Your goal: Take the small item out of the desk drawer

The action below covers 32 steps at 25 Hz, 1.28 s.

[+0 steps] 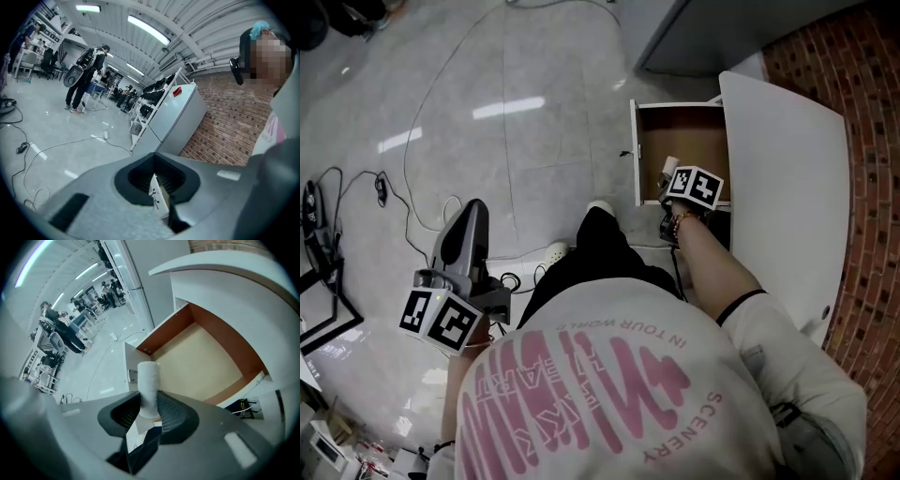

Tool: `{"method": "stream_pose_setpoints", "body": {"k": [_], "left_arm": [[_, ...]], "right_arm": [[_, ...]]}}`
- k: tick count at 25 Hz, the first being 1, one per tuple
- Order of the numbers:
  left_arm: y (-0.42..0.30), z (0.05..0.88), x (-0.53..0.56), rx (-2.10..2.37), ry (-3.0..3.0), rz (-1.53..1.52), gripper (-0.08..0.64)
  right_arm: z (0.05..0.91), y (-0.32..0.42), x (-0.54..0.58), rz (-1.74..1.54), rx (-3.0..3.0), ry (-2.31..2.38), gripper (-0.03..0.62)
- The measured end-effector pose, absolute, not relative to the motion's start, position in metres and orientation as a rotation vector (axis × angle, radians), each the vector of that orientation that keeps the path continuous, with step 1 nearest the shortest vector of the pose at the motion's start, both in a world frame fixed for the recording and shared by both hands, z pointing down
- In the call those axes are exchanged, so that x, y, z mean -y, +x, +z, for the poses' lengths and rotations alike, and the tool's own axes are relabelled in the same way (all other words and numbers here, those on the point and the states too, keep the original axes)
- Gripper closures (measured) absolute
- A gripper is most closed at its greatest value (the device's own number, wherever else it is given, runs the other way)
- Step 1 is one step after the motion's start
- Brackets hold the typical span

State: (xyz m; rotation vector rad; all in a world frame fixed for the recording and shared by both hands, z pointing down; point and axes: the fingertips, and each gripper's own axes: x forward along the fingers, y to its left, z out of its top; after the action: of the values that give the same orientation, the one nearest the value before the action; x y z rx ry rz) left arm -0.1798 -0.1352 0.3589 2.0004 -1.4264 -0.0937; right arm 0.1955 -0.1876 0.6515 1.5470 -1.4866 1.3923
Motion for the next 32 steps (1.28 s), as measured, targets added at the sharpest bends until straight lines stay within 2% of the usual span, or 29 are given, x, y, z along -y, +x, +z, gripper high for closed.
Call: {"method": "stream_pose_setpoints", "body": {"k": [25, 32], "left_arm": [[-0.163, 0.275, 0.134, 1.267, 2.275, -0.255, 0.557], [-0.176, 0.254, 0.131, 1.247, 2.334, -0.287, 0.557]], "right_arm": [[0.51, 0.159, 0.14, 1.301, 1.82, 1.702, 0.463], [0.481, 0.142, 0.134, 1.301, 1.895, 1.756, 0.463]]}}
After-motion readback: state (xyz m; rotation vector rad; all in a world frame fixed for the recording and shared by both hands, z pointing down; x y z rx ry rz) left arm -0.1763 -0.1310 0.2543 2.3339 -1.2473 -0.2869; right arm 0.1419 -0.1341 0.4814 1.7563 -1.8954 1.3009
